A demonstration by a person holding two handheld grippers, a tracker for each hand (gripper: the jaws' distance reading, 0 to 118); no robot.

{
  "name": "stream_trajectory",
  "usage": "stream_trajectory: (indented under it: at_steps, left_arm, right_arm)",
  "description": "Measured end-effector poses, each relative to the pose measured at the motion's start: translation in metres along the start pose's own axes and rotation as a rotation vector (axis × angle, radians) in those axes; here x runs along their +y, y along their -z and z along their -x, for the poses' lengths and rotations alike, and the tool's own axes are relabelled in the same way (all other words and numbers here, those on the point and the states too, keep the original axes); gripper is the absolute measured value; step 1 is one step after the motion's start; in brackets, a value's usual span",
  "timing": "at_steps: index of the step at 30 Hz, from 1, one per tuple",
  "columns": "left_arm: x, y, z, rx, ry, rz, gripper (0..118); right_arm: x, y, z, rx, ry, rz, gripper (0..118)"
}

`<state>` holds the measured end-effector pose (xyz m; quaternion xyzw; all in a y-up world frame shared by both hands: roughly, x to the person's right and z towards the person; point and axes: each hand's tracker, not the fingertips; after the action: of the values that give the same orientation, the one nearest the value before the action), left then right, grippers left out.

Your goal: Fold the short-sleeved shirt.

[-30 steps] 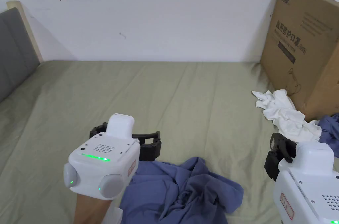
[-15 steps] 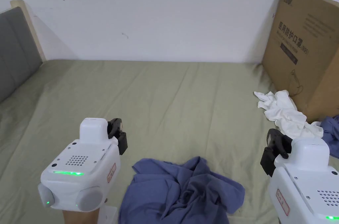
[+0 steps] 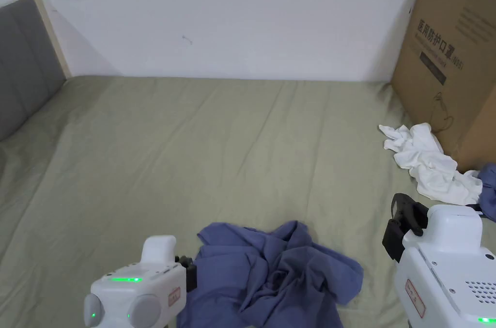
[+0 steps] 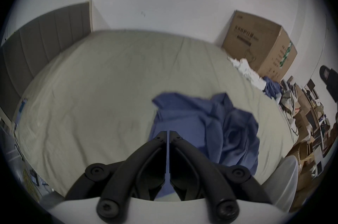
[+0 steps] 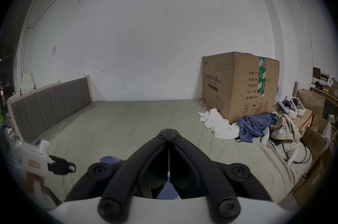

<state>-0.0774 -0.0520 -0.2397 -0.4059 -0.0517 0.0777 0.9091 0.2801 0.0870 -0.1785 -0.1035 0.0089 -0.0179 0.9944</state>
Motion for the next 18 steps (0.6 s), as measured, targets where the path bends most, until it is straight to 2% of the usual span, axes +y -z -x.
stream_trajectory:
  at_steps: [6, 7, 8, 9, 12, 14, 18]
  left_arm:
    - [-0.027, 0.028, 0.005, -0.006, -0.086, 0.164, 8]
    - [-0.028, 0.031, 0.006, -0.015, -0.109, 0.192, 21]
    - [-0.030, 0.031, 0.005, -0.015, -0.127, 0.204, 54]
    - [-0.032, 0.034, 0.005, -0.002, -0.140, 0.236, 95]
    - [-0.036, 0.035, 0.006, -0.013, -0.162, 0.209, 103]
    - [-0.039, 0.041, 0.007, -0.026, -0.178, 0.245, 118]
    - [-0.044, 0.042, 0.003, 0.030, -0.159, 0.256, 118]
  right_arm:
    - [-0.011, 0.008, -0.004, 0.005, 0.001, 0.019, 2]
    - [-0.013, 0.009, -0.005, 0.005, 0.000, 0.022, 2]
    - [-0.014, 0.009, -0.005, 0.005, 0.000, 0.025, 2]
    - [-0.016, 0.010, -0.006, 0.004, 0.002, 0.028, 2]
    - [-0.020, 0.013, -0.010, 0.003, 0.010, 0.037, 2]
    - [-0.022, 0.014, -0.011, 0.002, 0.015, 0.040, 2]
    - [-0.024, 0.015, -0.013, -0.001, 0.020, 0.044, 2]
